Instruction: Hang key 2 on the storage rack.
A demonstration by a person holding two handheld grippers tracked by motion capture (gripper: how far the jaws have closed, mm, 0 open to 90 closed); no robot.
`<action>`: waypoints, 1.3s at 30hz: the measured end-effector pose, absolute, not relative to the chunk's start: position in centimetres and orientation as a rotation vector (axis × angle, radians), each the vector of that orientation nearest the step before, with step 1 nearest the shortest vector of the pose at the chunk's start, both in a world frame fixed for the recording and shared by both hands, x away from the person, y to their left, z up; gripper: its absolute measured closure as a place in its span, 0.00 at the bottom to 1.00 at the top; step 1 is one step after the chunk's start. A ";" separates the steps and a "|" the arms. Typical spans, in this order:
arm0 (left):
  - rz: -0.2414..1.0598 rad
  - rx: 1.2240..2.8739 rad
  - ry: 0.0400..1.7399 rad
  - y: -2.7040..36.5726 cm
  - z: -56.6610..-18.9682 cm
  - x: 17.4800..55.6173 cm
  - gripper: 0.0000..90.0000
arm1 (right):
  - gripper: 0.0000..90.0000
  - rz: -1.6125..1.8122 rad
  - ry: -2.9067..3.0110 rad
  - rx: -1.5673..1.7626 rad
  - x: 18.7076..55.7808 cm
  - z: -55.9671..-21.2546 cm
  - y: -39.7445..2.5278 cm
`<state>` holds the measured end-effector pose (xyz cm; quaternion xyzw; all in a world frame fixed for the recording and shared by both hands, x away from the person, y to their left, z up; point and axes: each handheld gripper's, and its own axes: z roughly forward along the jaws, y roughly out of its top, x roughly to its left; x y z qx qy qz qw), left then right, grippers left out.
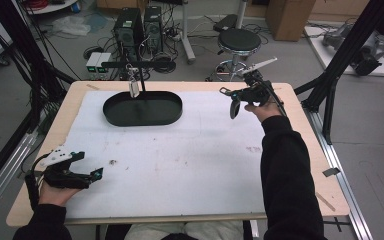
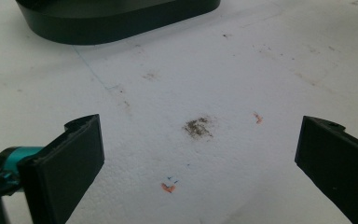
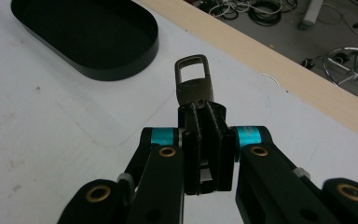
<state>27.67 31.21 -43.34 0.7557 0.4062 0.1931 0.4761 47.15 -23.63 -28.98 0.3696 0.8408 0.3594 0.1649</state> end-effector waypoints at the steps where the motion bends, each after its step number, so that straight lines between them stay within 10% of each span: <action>1: 0.470 1.848 0.992 31.2 -43.3 27.7 0.02 | 0.95 1.037 2.394 1.052 47.2 -28.8 -23.3; 39: 0.445 1.875 0.961 30.9 -43.6 27.9 0.02 | 0.95 1.080 2.521 0.840 51.6 -24.5 -11.2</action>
